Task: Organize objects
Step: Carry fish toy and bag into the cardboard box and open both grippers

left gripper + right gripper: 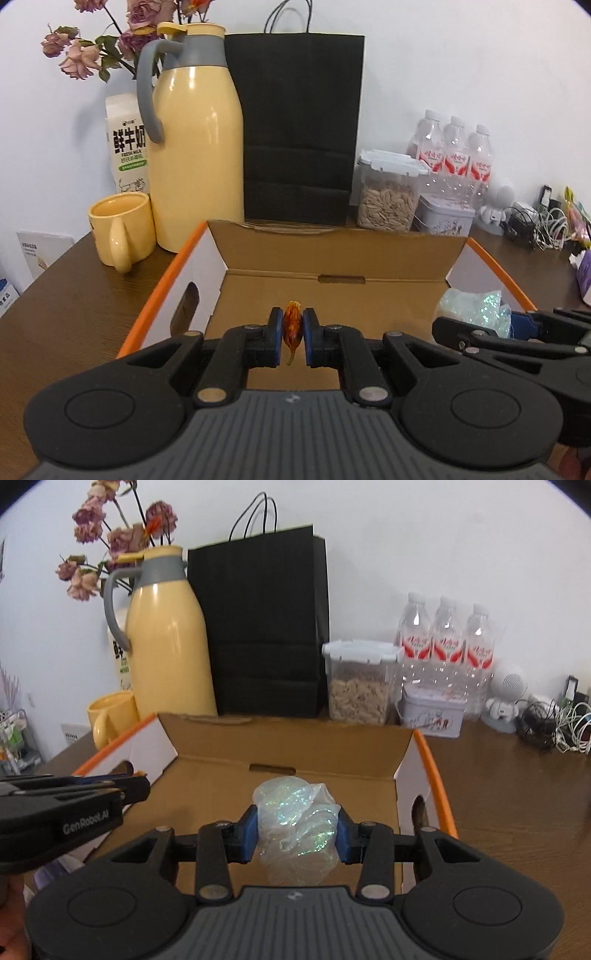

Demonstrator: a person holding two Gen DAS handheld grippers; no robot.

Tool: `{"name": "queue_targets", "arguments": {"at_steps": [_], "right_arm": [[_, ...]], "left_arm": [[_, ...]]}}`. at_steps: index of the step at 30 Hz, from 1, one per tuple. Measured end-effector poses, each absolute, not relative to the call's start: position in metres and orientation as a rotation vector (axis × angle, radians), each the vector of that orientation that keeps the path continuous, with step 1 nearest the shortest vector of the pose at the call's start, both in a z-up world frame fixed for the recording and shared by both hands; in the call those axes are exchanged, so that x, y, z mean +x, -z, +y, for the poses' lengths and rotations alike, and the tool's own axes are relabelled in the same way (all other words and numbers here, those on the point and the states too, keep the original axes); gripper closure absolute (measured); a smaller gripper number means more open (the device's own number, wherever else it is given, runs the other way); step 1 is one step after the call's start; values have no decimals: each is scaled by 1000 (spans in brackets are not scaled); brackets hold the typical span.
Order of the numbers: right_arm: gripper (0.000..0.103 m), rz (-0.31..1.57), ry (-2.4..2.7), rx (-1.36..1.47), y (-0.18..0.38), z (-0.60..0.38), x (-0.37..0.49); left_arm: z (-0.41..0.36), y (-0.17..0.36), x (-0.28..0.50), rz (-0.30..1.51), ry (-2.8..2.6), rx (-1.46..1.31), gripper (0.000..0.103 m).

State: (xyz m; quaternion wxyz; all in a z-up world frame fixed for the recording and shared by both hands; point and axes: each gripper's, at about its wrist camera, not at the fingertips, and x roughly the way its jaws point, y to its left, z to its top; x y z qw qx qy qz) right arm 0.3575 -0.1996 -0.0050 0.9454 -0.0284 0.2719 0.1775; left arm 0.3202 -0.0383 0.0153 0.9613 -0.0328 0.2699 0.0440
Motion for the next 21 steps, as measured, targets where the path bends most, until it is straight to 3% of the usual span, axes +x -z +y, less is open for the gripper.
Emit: {"name": "queue_targets", "arguments": {"at_steps": [2, 5, 7, 8, 9, 10, 11, 13, 21], "right_arm": [[63, 560, -360, -53, 7, -200, 357], [54, 568, -351, -33, 9, -205, 356], [43, 574, -349, -34, 10, -206, 355], [38, 575, -346, -37, 10, -207, 354], [24, 571, -341, -42, 9, -206, 353], [17, 564, -327, -45, 9, -206, 352], [13, 560, -316, -48, 8, -207, 351], [0, 552, -308, -36, 6, -210, 349], [0, 523, -322, -37, 0, -211, 341]], "left_arm": [[-38, -14, 318, 549, -81, -65, 91], [-41, -14, 316, 543, -96, -58, 89], [-41, -16, 313, 526, -98, -59, 70], [-40, -18, 310, 512, -105, -64, 46], [-40, -19, 308, 493, -137, -63, 30], [-39, -22, 306, 474, -151, -59, 21], [-37, -23, 303, 457, -144, -67, 3], [-33, -27, 297, 415, -146, -96, 0], [-35, -33, 292, 397, -155, -94, 0]]}}
